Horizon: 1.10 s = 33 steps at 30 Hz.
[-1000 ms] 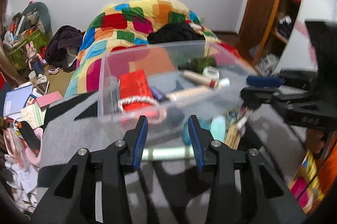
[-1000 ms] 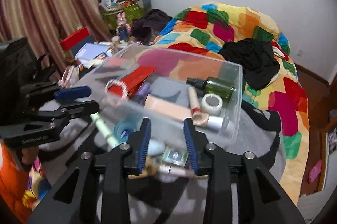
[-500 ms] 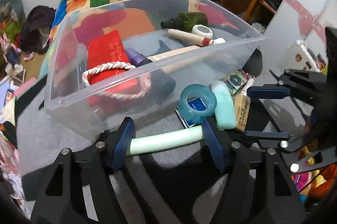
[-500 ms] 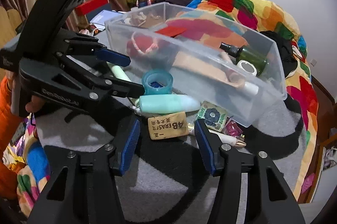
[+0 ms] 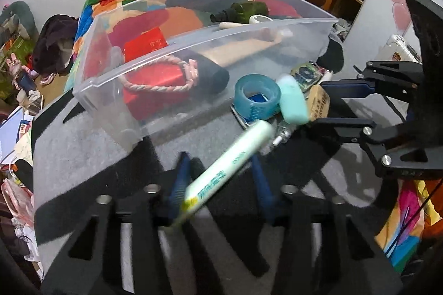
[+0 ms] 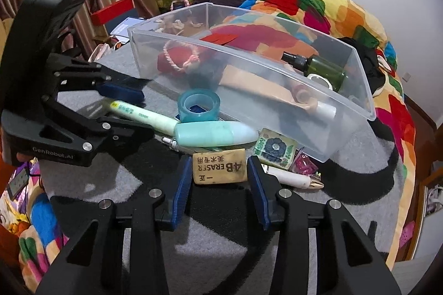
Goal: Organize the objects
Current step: 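Grasp the pale green stick with the left gripper, then grasp the beige eraser with the right gripper while the left gripper carries the stick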
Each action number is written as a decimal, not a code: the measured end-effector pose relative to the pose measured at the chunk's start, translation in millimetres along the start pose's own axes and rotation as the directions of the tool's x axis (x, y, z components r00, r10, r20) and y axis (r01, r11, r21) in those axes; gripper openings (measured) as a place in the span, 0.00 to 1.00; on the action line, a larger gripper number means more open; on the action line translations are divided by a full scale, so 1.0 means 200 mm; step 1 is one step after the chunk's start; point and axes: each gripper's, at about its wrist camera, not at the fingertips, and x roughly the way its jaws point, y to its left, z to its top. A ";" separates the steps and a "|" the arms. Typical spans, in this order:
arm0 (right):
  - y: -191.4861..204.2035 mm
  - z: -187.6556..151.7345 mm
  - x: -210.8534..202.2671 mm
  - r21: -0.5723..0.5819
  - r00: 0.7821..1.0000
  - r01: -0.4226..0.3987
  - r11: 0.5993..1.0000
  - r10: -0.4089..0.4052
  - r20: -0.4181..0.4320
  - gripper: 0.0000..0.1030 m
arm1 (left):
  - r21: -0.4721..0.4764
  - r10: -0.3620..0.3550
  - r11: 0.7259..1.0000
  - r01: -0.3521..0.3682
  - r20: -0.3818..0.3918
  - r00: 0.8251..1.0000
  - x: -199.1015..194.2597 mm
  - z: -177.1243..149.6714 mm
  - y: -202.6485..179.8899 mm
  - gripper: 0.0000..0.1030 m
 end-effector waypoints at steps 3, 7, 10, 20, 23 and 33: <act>-0.01 -0.01 -0.02 0.022 1.000 -0.003 1.000 0.003 0.005 0.36 | 0.003 0.014 1.000 -0.014 0.013 1.000 -0.03 -0.04 -0.03 0.15; -0.03 -0.03 -0.05 0.047 1.000 -0.008 0.999 0.007 0.019 0.36 | 0.016 0.058 0.998 -0.059 0.049 0.997 -0.08 -0.12 -0.09 0.14; -0.04 -0.03 -0.08 0.067 0.999 -0.016 0.998 0.013 0.035 0.36 | 0.004 0.099 0.995 -0.099 0.079 0.992 -0.12 -0.17 -0.12 0.14; -0.05 0.04 -0.20 0.136 0.993 -0.041 0.990 0.025 0.116 0.36 | -0.065 0.095 0.994 -0.083 0.223 0.970 -0.30 -0.09 -0.11 0.14; -0.07 0.08 -0.24 0.158 0.989 -0.043 0.987 0.019 0.149 0.36 | -0.089 0.086 0.994 -0.065 0.256 0.963 -0.33 -0.05 -0.08 0.14; -0.13 0.22 -0.30 0.224 0.974 -0.033 0.974 -0.019 0.226 0.36 | -0.161 0.116 0.985 -0.066 0.326 0.938 -0.40 0.10 0.00 0.14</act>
